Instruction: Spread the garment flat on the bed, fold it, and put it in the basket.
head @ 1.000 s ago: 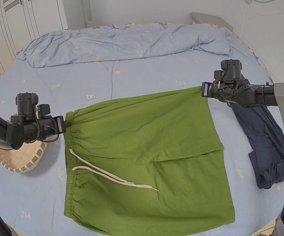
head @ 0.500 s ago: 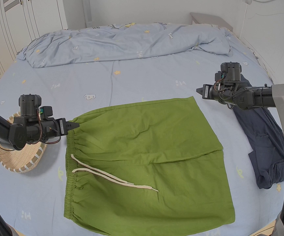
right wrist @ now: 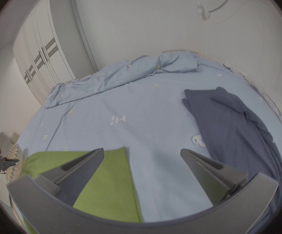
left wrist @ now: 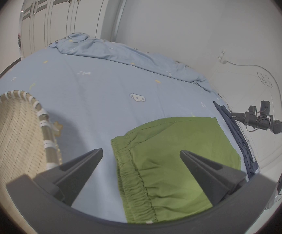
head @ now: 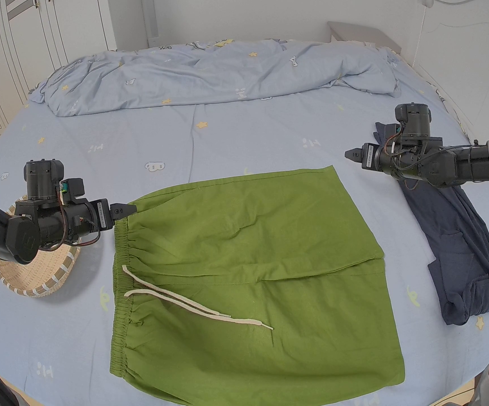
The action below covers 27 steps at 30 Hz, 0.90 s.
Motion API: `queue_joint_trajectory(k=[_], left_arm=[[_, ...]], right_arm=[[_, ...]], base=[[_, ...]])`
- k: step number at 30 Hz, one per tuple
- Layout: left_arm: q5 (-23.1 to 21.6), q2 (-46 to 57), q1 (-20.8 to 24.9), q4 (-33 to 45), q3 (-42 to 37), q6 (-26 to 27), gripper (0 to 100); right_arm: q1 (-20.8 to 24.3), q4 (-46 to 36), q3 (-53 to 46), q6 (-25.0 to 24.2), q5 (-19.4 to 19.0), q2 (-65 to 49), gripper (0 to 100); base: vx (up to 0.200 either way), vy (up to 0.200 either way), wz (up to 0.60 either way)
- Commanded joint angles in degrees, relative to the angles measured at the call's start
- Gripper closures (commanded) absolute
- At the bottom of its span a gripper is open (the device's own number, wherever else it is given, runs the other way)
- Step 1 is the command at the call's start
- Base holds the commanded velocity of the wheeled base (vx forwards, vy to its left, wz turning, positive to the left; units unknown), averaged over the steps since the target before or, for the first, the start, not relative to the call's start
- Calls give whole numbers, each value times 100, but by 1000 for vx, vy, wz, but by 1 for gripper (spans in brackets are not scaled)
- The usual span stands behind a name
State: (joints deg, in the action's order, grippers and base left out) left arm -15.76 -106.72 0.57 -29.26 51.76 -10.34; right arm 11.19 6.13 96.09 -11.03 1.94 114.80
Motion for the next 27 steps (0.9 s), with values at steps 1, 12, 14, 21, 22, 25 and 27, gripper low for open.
queue_joint_trajectory(k=[1, 12, 14, 21, 22, 25, 27], left_arm=[[3, 995, 242, -1, -905, -188, 0], [-902, 2129, 101, -1, -3172, -1111, 0], [-1271, 2287, 4, -1, -3541, -1181, 0], [-1412, 2454, -75, -10, -4341, -1023, 0], [-1412, 2471, -84, -1, -4376, -1023, 0], [-1447, 2392, -84, -10, -4543, -1014, 0], [-1447, 2322, -75, -10, -4561, -979, 0]], right_arm=[[-20, -7, -1514, -373, -124, -1320, 0], [-91, 28, -4335, -1076, -1275, -2691, 0], [-91, 37, -4625, -1085, -1275, -2823, 0], [6, 46, -5100, -1138, -1732, -3359, 0], [6, 37, -5100, -1147, -1741, -3394, 0], [32, 37, -5153, -1138, -1741, -3499, 0], [41, 37, -5188, -1129, -1741, -3517, 0]], base=[[0, 0, 0], [0, 0, 0], [0, 0, 0], [0, 0, 0], [0, 0, 0], [0, 0, 0], [0, 0, 0]])
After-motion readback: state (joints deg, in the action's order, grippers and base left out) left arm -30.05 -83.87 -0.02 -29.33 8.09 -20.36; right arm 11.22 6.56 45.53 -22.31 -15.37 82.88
